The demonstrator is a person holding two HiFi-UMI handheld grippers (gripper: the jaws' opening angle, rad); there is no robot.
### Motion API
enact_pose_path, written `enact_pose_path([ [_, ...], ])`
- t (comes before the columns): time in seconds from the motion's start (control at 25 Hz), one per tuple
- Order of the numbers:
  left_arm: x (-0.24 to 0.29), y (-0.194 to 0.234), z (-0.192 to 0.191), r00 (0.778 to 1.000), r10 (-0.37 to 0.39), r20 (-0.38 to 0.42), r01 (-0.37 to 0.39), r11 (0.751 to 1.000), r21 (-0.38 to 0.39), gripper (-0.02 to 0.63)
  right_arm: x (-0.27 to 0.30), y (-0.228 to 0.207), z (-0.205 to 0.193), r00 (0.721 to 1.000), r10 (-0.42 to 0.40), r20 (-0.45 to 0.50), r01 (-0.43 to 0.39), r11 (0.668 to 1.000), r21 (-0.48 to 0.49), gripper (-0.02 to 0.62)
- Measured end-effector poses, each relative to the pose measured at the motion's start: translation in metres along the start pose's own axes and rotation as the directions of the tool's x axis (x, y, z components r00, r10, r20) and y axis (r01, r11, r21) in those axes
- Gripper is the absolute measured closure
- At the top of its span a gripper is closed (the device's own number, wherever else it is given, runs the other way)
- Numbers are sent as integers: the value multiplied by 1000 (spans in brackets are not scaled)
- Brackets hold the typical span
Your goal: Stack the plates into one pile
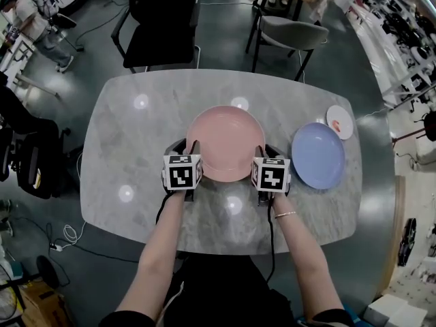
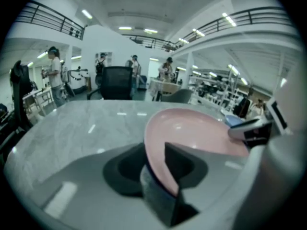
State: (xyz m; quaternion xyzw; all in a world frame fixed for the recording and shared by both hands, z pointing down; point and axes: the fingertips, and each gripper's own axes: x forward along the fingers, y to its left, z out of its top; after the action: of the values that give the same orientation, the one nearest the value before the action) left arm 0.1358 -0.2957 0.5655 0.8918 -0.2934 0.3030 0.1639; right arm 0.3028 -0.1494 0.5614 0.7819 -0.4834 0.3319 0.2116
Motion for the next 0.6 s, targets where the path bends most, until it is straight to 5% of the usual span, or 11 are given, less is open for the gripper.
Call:
enact_pose_path([
  [0.32, -4, 8, -4, 1000, 26, -13, -26, 999, 19, 449, -6, -2, -3, 1000, -2, 18, 1, 1000, 27, 523],
  [0.6, -33, 4, 13, 998, 10, 67, -12, 1000, 26, 446, -37, -9, 2, 995, -36, 89, 32, 998, 45, 525],
])
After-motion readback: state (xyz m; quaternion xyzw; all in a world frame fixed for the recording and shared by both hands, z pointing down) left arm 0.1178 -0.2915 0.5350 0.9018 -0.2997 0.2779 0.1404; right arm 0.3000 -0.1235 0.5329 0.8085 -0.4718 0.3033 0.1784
